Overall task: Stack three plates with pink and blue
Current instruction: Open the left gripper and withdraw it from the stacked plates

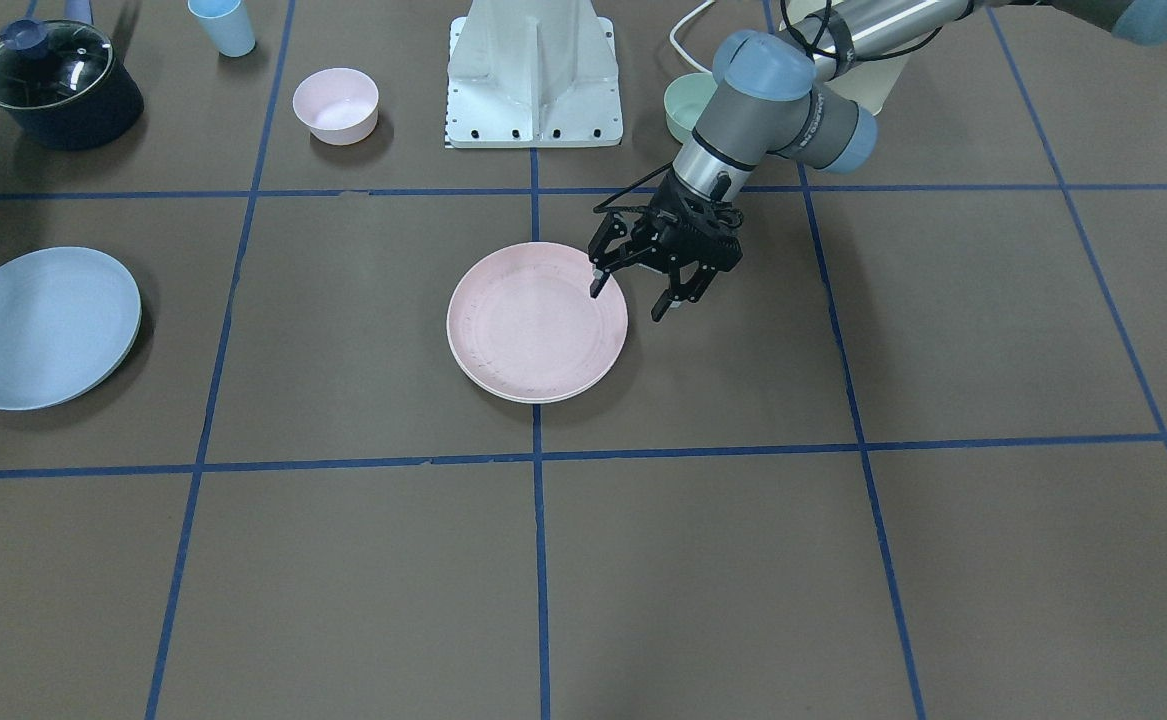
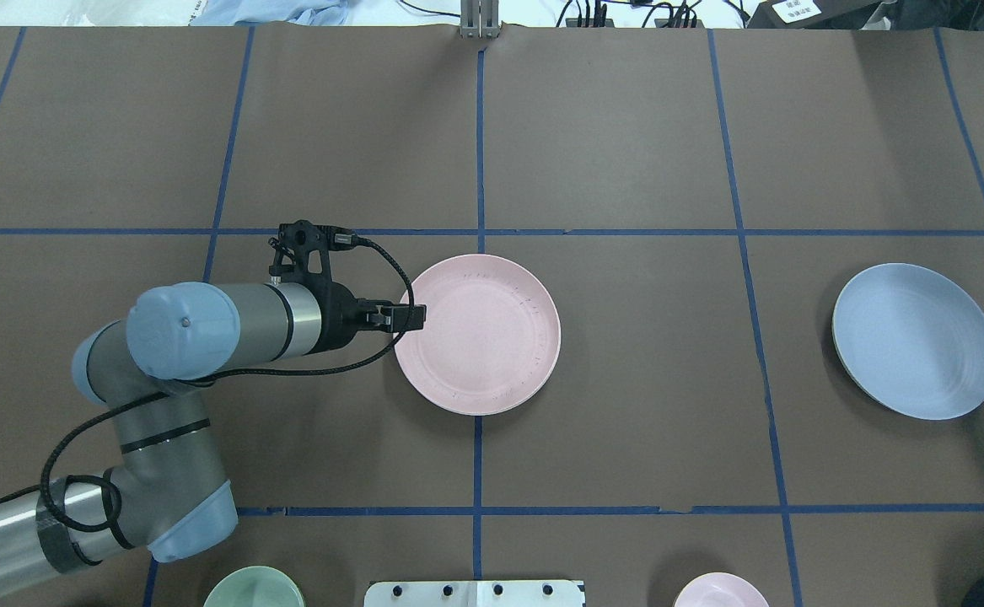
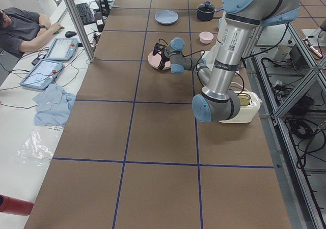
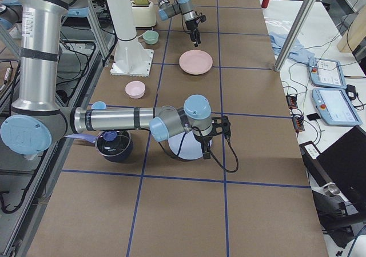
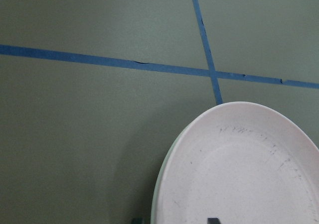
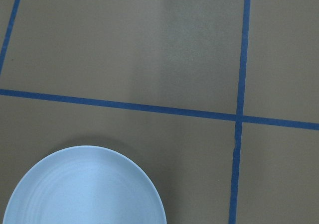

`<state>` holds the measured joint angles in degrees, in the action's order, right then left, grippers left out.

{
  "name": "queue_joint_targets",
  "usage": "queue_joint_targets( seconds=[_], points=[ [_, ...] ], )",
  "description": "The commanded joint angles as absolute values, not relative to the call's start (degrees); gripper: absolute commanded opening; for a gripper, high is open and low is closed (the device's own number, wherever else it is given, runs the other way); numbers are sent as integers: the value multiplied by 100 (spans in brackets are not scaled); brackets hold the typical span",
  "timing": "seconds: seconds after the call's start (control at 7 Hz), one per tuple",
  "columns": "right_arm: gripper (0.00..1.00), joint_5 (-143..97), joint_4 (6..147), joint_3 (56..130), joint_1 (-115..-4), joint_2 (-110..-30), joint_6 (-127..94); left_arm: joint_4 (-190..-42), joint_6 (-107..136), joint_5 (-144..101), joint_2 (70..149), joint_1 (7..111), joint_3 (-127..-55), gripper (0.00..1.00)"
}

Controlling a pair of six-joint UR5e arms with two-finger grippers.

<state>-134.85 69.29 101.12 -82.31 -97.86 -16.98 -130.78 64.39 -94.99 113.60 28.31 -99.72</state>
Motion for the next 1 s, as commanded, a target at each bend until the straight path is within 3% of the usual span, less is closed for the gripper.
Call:
queue_joint_targets(
  seconds=[0.0,0.43,0.86],
  points=[
    [100,-13456,6491,10116,-8017,-9913,-2377,-11951,5244,-10542,11199,3731,-10780,100],
    [100,-12484,4671,10107,-7043,-10799,-3882,-11584,3406,-11416,10487,4814,-11215,100],
    [99,-11868,3938,9730,-6489,-11039,-4094,-11593,3252,-11400,10362,4904,-11241,100]
  ],
)
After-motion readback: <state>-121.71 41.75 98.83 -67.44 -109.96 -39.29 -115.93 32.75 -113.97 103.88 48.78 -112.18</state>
